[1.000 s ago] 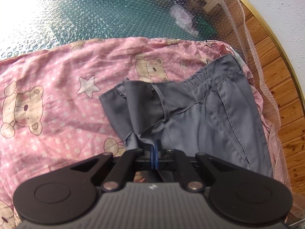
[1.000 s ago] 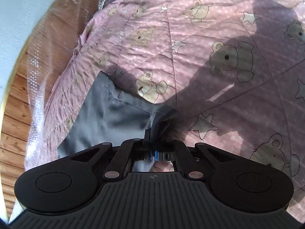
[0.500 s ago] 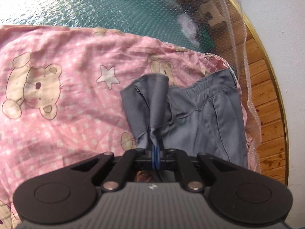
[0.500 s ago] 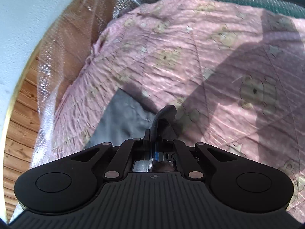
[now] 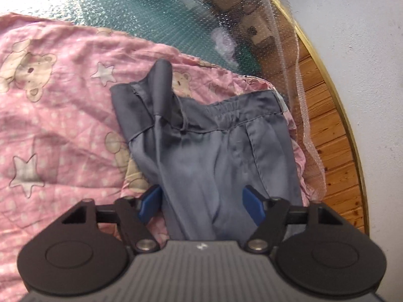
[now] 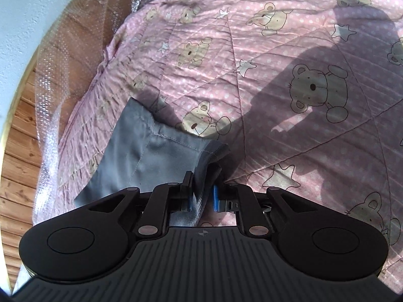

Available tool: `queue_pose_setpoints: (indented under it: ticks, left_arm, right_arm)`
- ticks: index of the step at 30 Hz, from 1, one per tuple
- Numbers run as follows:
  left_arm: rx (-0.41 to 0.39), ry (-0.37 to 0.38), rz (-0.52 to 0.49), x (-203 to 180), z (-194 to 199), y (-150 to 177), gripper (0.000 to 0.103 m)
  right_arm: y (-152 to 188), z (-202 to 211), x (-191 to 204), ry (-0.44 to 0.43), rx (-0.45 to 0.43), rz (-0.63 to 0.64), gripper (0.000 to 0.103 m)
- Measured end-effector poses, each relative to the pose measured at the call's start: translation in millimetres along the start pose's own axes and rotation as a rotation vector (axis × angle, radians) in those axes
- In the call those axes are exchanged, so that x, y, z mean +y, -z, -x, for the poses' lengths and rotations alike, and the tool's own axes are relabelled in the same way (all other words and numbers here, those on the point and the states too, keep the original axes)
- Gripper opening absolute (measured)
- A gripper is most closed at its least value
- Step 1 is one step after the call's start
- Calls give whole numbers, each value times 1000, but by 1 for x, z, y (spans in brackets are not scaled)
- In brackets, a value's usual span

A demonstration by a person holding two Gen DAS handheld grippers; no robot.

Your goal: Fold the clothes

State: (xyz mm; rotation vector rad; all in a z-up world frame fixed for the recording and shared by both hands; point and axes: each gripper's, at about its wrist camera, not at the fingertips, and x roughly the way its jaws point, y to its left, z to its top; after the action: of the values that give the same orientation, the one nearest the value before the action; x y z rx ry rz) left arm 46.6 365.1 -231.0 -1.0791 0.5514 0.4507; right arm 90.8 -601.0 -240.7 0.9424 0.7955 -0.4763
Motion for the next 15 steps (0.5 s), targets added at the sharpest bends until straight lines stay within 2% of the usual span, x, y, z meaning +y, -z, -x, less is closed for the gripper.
queue_pose_setpoints:
  ticks: [1,3,6,7,9,11,13,15]
  left_arm:
    - [4,-10,-13,-5,0,-5,3]
    - [-4,-12,-35,-19,10,-16,3]
    - [-12,2,-37,-35,37,-33,3]
    - [0,-12,-43,-33,40,-38,3]
    - [54,-76,-47,-16,33,-45,3]
    - [110,-168,-101,-3,19,-43,3]
    - [155,-236,-172,3,7,-39,7]
    - [121,-242,-163,6,11,-43,11]
  right_arm:
    - [-1,0,0,-2,2,1,13]
    - [-3,5,2,-13,-8,12,7]
    - [-2,34,9,-60,-67,24,3]
    - [6,40,5,-50,-57,32,3]
    - [22,53,-2,-27,-34,48,3]
    - [41,44,-21,20,20,66,3]
    - [51,40,-36,-7,-5,45,3]
    - [53,40,-36,-5,-16,51,3]
